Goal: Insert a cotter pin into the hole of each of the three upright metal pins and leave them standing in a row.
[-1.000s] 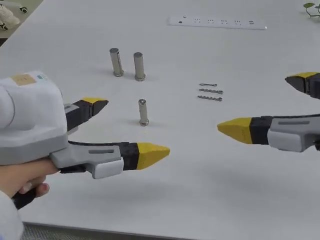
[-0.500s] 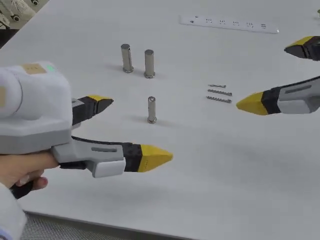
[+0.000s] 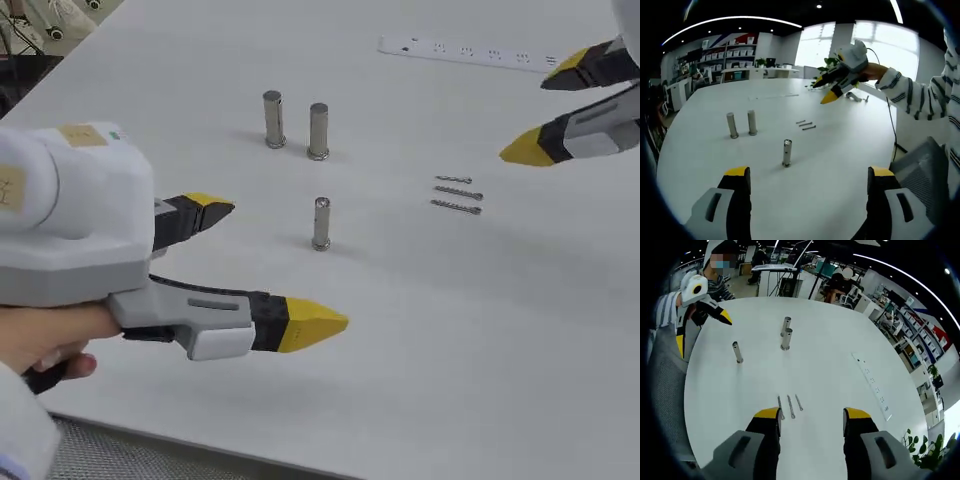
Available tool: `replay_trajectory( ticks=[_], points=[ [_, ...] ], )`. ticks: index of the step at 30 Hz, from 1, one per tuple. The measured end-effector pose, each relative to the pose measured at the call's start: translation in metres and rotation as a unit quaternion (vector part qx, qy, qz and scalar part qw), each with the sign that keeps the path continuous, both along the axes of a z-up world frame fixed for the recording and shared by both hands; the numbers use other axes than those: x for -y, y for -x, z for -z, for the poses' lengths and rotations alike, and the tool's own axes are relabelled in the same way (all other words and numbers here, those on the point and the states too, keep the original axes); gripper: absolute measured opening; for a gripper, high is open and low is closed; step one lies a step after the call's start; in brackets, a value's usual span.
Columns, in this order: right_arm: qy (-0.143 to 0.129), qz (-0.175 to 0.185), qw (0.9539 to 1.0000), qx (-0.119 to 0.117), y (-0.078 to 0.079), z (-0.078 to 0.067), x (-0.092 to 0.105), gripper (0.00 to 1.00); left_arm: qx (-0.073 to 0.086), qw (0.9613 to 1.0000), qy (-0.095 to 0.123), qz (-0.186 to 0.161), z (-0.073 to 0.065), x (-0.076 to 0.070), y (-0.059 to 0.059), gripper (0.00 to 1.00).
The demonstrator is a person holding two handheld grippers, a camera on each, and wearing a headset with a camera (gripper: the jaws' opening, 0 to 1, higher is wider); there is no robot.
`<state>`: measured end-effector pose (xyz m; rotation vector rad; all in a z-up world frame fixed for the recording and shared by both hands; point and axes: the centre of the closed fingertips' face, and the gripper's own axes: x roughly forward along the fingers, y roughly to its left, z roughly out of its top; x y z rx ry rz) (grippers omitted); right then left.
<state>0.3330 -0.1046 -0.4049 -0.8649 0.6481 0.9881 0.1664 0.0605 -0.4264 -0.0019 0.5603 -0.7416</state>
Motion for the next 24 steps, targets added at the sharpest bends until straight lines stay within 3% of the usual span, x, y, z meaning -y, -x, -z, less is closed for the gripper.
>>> replay_trajectory(
  ticks=[4, 7, 8, 13, 17, 24],
  points=[
    [0.023, -0.032, 0.9992, -0.007, -0.009, 0.012, -0.007, 0.4, -0.001, 1.0, -0.003, -0.002, -0.001, -0.003, 0.0, 0.96],
    [0.088, -0.071, 0.9935, -0.013, -0.013, 0.029, -0.003, 0.36, 0.002, 1.0, -0.004, -0.002, -0.002, -0.003, 0.0, 0.95],
    [0.094, -0.077, 0.9924, -0.017, -0.013, 0.033, -0.004, 0.36, 0.002, 1.0, -0.005, 0.001, -0.002, -0.003, 0.001, 0.95],
    [0.08, -0.085, 0.9916, -0.057, -0.013, 0.054, -0.014, 0.25, -0.005, 0.9999, -0.01, 0.004, 0.0, -0.005, 0.004, 0.95],
    [0.09, -0.097, 0.9892, -0.063, -0.015, 0.069, -0.015, 0.2, -0.006, 1.0, -0.007, 0.002, -0.001, -0.006, 0.005, 0.95],
    [0.097, -0.109, 0.9863, -0.078, -0.016, 0.08, -0.023, 0.12, -0.01, 0.9999, -0.012, -0.001, 0.001, -0.008, 0.006, 0.94]
  ],
)
